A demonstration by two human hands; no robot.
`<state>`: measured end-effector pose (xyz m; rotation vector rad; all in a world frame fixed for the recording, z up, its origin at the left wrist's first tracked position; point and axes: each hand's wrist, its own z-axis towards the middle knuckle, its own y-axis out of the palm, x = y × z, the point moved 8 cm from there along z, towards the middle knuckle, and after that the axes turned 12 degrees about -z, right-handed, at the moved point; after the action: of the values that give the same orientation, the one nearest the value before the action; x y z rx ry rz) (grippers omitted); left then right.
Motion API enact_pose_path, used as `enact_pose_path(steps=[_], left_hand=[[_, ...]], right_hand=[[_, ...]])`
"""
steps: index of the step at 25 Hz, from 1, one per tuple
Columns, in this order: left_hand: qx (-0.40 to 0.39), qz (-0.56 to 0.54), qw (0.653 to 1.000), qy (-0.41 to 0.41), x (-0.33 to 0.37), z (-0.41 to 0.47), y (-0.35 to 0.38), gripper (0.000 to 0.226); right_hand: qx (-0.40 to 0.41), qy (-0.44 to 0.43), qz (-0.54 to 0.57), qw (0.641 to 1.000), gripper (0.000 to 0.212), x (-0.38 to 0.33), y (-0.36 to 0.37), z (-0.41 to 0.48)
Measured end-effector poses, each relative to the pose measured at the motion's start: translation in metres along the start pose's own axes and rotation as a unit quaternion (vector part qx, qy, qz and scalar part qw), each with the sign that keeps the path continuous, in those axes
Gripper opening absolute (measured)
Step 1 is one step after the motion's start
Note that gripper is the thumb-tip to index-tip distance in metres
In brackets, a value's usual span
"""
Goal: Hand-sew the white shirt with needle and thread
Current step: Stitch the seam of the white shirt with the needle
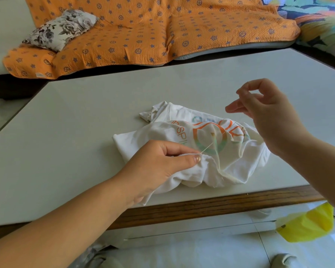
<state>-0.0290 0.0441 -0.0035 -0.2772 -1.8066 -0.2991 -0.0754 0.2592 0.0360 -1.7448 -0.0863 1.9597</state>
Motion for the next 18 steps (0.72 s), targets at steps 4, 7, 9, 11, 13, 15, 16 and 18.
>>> enact_pose_path(steps=[4, 7, 9, 11, 13, 15, 16, 18], left_hand=[[-0.001, -0.009, 1.0, -0.008, -0.001, 0.0, 0.0, 0.012], [-0.002, -0.007, 1.0, -0.009, 0.0, 0.0, -0.001, 0.011], [-0.004, -0.006, 1.0, -0.01, 0.001, 0.0, -0.001, 0.011], [-0.005, -0.001, 1.0, -0.009, 0.001, -0.001, -0.001, 0.01], [-0.004, 0.005, 1.0, -0.006, 0.001, -0.001, -0.001, 0.01], [-0.002, 0.006, 1.0, -0.004, 0.002, 0.0, -0.002, 0.009], [-0.002, 0.004, 1.0, -0.005, 0.001, 0.0, -0.002, 0.01], [-0.003, 0.004, 1.0, -0.006, 0.001, 0.001, -0.002, 0.012]], right_hand=[[0.015, -0.033, -0.083, 0.996, 0.016, -0.003, -0.003, 0.001], [0.017, -0.022, -0.114, 0.993, 0.01, 0.001, -0.006, 0.003], [0.023, -0.016, -0.14, 0.99, 0.005, 0.005, -0.007, 0.004], [0.02, -0.006, -0.169, 0.985, 0.007, 0.004, -0.007, 0.001], [-0.015, -0.005, -0.179, 0.984, 0.009, -0.006, 0.0, -0.008], [-0.081, -0.015, -0.185, 0.979, 0.012, -0.019, 0.012, -0.025], [-0.124, -0.011, -0.187, 0.974, 0.012, -0.024, 0.021, -0.037], [-0.215, 0.006, -0.153, 0.965, 0.012, -0.027, 0.039, -0.062]])
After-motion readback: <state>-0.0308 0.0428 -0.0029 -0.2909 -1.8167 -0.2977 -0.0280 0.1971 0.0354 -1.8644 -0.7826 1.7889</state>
